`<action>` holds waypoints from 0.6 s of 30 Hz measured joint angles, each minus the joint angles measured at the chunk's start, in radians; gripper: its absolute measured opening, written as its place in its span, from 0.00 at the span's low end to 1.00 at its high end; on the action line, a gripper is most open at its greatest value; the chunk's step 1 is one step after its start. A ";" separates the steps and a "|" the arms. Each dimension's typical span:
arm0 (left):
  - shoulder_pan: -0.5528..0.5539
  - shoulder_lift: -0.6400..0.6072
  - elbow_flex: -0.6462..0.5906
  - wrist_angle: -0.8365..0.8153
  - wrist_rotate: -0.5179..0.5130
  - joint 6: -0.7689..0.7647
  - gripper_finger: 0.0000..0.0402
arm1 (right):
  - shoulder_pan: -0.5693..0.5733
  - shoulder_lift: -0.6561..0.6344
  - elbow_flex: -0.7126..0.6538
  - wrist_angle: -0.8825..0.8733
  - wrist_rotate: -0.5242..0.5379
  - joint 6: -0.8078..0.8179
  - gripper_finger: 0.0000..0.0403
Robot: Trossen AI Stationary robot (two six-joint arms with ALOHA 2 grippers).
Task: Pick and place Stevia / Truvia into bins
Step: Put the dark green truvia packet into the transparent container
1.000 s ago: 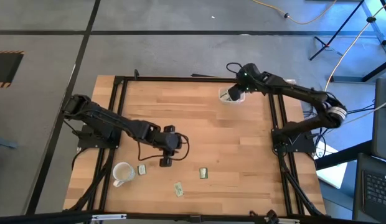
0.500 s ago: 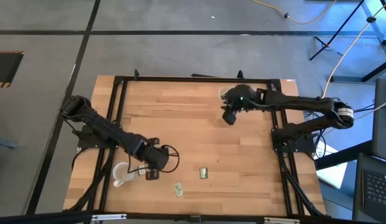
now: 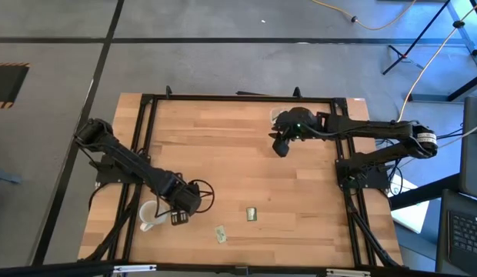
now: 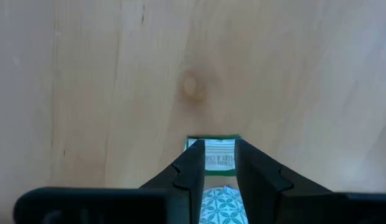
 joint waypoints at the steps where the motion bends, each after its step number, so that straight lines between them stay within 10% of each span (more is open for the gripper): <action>1: -0.001 0.008 0.000 0.000 0.000 0.000 0.21 | 0.000 0.000 0.000 0.000 0.000 0.002 0.34; 18: -0.006 0.191 0.000 -0.002 0.075 -0.078 0.19 | 0.000 0.000 0.000 -0.001 0.001 0.003 0.34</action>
